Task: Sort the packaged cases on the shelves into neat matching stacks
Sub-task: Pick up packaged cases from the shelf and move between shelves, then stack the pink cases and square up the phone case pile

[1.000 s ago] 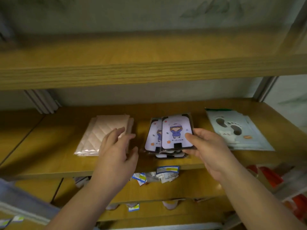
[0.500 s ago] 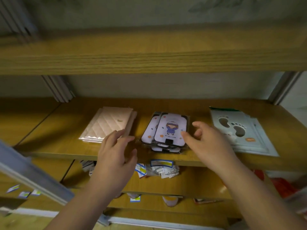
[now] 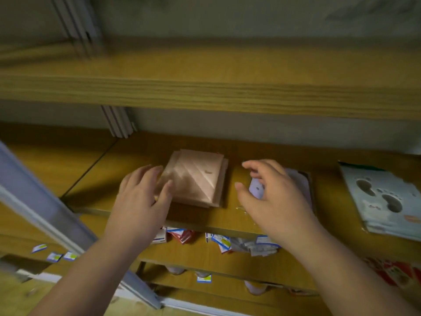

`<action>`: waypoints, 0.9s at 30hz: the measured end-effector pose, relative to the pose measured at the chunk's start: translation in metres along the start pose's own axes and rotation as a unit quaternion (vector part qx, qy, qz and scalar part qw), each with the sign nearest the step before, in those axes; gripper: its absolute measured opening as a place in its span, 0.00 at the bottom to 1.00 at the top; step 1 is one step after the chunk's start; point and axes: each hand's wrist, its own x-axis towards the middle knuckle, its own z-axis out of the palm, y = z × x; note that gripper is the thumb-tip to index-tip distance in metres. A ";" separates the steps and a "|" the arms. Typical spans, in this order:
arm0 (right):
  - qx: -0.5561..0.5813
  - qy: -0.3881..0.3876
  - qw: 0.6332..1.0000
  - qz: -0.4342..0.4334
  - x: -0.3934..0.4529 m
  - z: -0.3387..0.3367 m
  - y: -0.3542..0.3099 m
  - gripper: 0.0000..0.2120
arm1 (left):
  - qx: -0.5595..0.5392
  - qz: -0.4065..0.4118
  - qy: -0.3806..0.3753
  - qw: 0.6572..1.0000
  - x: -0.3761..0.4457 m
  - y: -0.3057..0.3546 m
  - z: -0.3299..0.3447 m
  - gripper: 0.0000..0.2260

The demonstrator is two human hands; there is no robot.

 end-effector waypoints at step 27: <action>0.201 -0.025 0.937 0.286 0.031 0.129 -0.038 0.37 | -0.512 -0.243 -0.349 0.746 0.122 -0.034 0.004 0.11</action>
